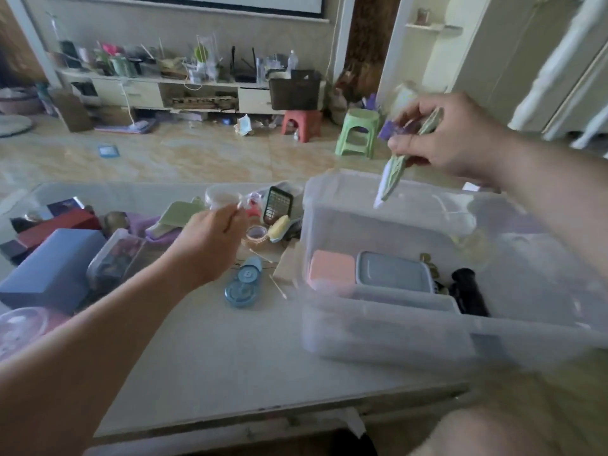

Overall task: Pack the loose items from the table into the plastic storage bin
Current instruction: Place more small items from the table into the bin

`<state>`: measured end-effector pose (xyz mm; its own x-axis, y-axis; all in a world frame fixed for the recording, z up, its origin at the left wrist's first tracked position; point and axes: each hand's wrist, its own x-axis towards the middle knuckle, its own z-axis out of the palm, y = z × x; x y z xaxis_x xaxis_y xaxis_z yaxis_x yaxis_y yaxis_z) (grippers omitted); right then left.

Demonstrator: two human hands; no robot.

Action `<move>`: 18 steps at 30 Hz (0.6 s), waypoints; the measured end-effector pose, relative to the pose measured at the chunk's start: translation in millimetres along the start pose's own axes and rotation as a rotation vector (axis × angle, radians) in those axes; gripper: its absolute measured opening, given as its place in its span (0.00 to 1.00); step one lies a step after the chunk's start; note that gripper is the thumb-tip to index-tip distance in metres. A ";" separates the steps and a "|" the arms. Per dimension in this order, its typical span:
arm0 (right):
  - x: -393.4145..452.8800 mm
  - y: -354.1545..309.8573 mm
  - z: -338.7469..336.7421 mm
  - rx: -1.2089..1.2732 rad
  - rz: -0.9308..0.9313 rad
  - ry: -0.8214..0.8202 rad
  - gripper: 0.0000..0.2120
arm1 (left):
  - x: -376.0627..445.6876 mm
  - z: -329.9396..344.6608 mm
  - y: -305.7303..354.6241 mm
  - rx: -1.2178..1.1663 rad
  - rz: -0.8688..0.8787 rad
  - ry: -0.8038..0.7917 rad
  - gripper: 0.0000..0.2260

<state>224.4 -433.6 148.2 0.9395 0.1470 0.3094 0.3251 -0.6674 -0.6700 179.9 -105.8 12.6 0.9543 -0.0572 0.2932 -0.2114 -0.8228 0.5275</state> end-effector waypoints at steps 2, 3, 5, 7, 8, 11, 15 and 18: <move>-15.0 38.5 -24.9 -0.163 0.110 -0.138 0.08 | 10.0 1.2 46.4 -0.056 0.076 -0.013 0.16; -24.4 56.4 -32.3 -0.234 0.162 -0.201 0.08 | 16.0 5.0 68.5 -0.089 0.106 -0.041 0.16; -41.6 90.0 -39.9 -0.324 0.237 -0.266 0.08 | 29.7 16.3 106.2 -0.135 0.193 -0.123 0.15; -52.4 124.5 -41.2 -0.267 0.312 -0.275 0.07 | 43.9 36.1 136.9 -0.123 0.241 -0.239 0.13; -56.2 140.7 -40.8 -0.210 0.350 -0.263 0.07 | 51.7 48.7 150.0 -0.095 0.255 -0.296 0.12; -65.5 183.5 -38.3 -0.014 0.468 -0.219 0.08 | 70.5 86.8 182.1 0.092 0.279 -0.504 0.09; -71.5 217.1 -40.3 -0.125 0.612 -0.361 0.08 | 87.1 143.4 210.3 0.216 0.230 -0.839 0.04; -69.1 222.5 -36.1 -0.606 0.474 -0.565 0.07 | 95.5 177.3 223.5 0.347 0.276 -0.914 0.03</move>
<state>227.9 -618.6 2.2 0.9240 -0.0107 -0.3823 -0.0652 -0.9894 -0.1297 261.2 -395.4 17.1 0.7081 -0.5610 -0.4288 -0.5145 -0.8258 0.2308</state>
